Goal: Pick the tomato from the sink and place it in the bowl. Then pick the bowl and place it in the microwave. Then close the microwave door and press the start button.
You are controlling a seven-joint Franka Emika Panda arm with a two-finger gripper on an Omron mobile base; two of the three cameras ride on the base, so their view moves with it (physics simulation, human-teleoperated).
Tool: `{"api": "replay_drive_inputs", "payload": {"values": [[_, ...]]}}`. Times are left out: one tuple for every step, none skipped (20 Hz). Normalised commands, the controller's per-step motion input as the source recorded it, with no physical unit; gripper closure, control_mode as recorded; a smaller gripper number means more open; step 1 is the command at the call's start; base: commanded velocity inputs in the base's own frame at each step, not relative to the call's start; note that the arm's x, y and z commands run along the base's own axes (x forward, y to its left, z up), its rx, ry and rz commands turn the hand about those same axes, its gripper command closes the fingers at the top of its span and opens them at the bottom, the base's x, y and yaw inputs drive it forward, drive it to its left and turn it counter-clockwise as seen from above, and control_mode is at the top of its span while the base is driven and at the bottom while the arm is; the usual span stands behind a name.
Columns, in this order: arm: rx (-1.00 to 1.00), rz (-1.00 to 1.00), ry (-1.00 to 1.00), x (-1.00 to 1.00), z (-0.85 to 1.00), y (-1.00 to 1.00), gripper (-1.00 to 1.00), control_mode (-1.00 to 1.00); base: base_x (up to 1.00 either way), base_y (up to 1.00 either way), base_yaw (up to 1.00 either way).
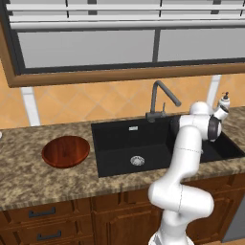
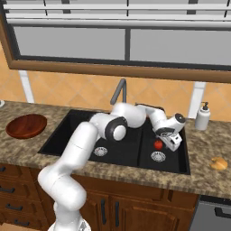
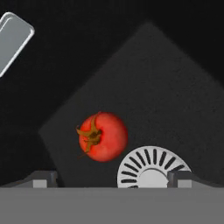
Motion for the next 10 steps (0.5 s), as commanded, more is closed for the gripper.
{"api": "replay_drive_inputs", "payload": {"values": [[0.0, 0.0, 0.0, 0.01, -0.31, 0.0, -1.0, -1.0, 0.0, 0.0, 0.0], [0.0, 0.0, 0.0, 0.05, -0.35, 0.0, -1.0, -1.0, 0.0, 0.0, 0.0], [0.03, 0.0, 0.0, 0.0, -0.34, 0.0, -1.0, -1.0, 0.0, 0.0, 0.0], [0.03, 0.0, 0.0, 0.0, -0.31, 0.0, -1.0, -1.0, 0.0, 0.0, 0.0], [0.06, 0.0, 0.0, 0.0, -0.26, 0.0, -1.0, -1.0, 0.0, 0.0, 0.0], [0.06, 0.0, 0.0, 0.0, -0.23, 0.04, -1.0, -1.0, 0.0, 0.0, 0.0], [0.05, 0.0, 0.0, 0.02, -0.24, 0.04, -1.0, -1.0, 0.0, 0.0, 0.0], [0.07, 0.0, 0.0, 0.09, -0.16, 0.0, -1.0, -1.0, 0.0, 0.0, 0.0], [0.15, 0.0, 0.0, 0.18, -0.19, 0.0, -1.0, -1.0, 0.0, 0.0, 0.0], [0.17, 0.0, 0.0, 0.19, -0.21, 0.0, -1.0, -1.0, 0.0, 0.0, 0.0]]}}
